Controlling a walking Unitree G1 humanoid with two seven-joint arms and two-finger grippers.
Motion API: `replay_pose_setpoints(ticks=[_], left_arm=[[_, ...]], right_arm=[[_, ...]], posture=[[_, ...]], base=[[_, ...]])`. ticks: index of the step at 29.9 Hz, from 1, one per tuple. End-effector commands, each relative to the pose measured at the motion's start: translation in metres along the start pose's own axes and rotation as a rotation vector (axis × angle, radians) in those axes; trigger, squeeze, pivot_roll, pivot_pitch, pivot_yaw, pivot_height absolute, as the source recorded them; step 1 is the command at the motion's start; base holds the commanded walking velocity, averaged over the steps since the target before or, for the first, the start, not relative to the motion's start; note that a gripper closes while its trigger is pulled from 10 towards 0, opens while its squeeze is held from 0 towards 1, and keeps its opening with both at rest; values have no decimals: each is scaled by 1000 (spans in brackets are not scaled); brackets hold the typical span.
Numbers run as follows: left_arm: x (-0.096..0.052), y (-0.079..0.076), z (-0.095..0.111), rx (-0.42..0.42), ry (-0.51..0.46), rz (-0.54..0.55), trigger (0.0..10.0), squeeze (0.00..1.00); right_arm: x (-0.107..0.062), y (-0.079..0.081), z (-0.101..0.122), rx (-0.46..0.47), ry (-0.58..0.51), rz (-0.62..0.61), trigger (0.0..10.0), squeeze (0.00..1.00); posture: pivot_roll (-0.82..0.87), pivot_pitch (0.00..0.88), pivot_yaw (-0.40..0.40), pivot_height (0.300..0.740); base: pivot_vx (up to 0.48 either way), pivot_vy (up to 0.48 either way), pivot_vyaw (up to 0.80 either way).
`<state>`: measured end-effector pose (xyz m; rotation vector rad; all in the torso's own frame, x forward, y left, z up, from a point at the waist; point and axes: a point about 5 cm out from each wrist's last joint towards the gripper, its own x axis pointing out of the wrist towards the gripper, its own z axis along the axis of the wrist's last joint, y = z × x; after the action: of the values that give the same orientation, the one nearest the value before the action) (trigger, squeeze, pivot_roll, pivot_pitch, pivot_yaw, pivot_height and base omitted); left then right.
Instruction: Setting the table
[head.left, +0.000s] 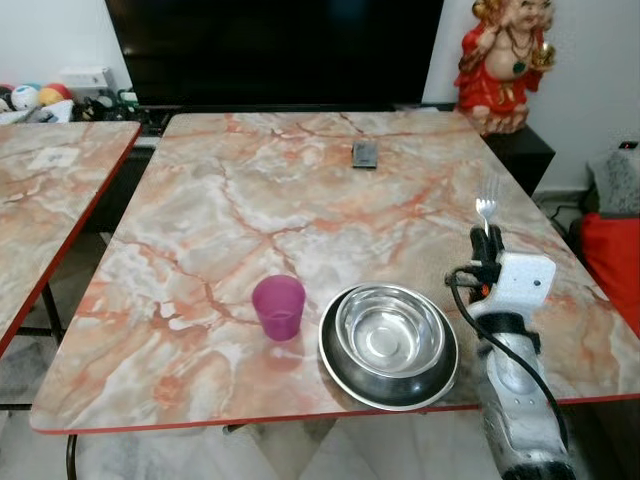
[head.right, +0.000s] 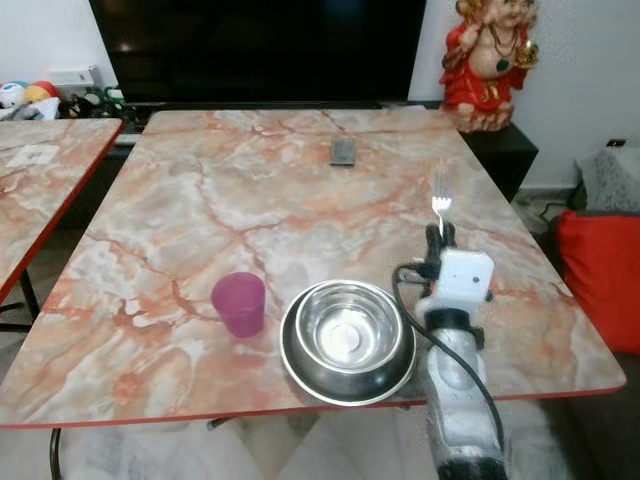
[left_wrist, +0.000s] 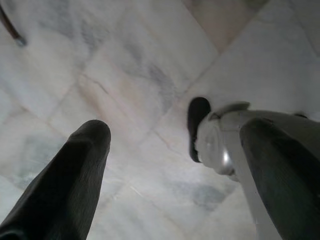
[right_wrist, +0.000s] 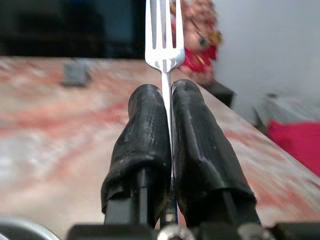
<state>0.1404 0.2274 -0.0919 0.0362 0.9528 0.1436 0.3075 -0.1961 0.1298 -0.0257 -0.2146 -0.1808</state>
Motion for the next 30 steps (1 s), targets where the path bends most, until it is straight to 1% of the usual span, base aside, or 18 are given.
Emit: replay_pose_setpoints(ticks=[1,2,3,4,7,11,15,19,24,30], left_arm=[[-1,3,-6,-2,32,7,10000,0],[-1,3,-6,-2,32,7,10000,0],[-1,3,-6,-1,33,7,10000,0],[-1,3,-6,-2,33,7,10000,0],[-1,3,-5,-2,32,6,10000,0],[-1,3,-4,-4,29,6,10000,0],[-1,4,-3,-5,28,8,10000,0],[0,3,-3,-5,28,7,10000,0],[0,2,-3,-4,27,2,10000,0],[0,2,-2,-3,24,3,10000,0]], right_arm=[[1,-7,-2,-2,70,8,10000,0],[1,-7,-2,-2,70,8,10000,0],[-1,-6,-8,6,124,34,10000,0],[-2,-6,-13,-21,172,57,10000,0],[-3,-3,-17,-8,192,87,10000,0],[-1,-1,-29,-2,314,116,10000,0],[3,0,-30,4,359,159,10000,0],[5,-1,-30,-11,375,172,10000,0],[0,-2,-41,-32,475,186,10000,0],[-1,-2,-43,-9,489,184,10000,0]], posture=[[-23,83,-29,740],[-23,83,-29,740],[-25,85,-29,740],[-24,85,-29,740],[-28,88,-26,740],[-30,95,-21,740],[-28,99,-21,740],[-28,99,-21,740],[-27,105,-21,740],[-24,117,-16,740]], base=[[0,0,0],[0,0,0],[0,0,0],[0,0,0],[0,0,0],[0,0,0],[0,0,0],[0,0,0],[0,0,0],[0,0,0]])
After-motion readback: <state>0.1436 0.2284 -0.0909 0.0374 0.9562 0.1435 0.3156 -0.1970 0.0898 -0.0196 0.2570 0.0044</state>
